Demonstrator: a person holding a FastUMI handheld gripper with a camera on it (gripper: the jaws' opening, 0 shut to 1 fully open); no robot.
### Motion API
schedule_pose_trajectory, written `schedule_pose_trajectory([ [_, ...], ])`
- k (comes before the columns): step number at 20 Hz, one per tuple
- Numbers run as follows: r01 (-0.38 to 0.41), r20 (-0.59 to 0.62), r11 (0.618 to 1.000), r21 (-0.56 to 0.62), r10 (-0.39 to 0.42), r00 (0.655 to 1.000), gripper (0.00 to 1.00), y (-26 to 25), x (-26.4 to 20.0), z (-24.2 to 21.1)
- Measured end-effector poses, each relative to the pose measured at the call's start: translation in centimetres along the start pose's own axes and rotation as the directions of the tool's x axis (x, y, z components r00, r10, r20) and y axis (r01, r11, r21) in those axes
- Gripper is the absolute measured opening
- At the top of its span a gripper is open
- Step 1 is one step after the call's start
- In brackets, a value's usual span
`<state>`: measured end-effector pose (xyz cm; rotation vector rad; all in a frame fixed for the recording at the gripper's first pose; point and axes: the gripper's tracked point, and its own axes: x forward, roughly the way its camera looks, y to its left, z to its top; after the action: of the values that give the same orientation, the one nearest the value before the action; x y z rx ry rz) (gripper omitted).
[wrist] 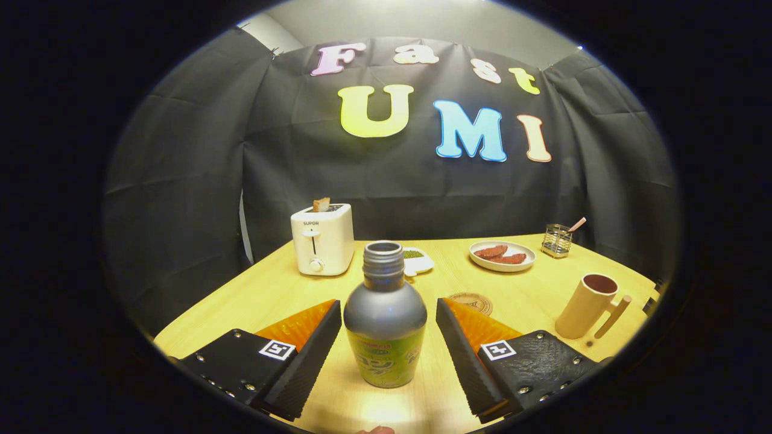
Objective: Take the bottle from table, then pour the juice into the cup, finally place the bottle on the coaster
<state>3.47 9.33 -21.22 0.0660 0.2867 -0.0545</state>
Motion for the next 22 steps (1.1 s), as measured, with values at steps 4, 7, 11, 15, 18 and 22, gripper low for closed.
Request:
schedule_pose_trajectory([
  [4,0.011,-0.060,1.000,-0.014,-0.011,0.998,0.96,0.0,0.6,-2.1],
  [7,0.009,-0.088,1.000,-0.013,-0.010,0.996,0.97,0.3,0.9,-3.3],
  [11,0.002,-0.125,1.000,-0.014,-0.004,0.992,0.96,0.9,1.4,-4.6],
  [15,0.000,-0.148,1.000,-0.020,-0.003,0.989,0.97,1.3,1.6,-5.3],
  [18,0.004,-0.159,1.000,-0.016,-0.006,0.987,0.95,1.2,1.8,-5.8],
  [22,-0.004,-0.167,1.000,0.003,0.004,0.986,0.80,1.4,1.4,-6.0],
])
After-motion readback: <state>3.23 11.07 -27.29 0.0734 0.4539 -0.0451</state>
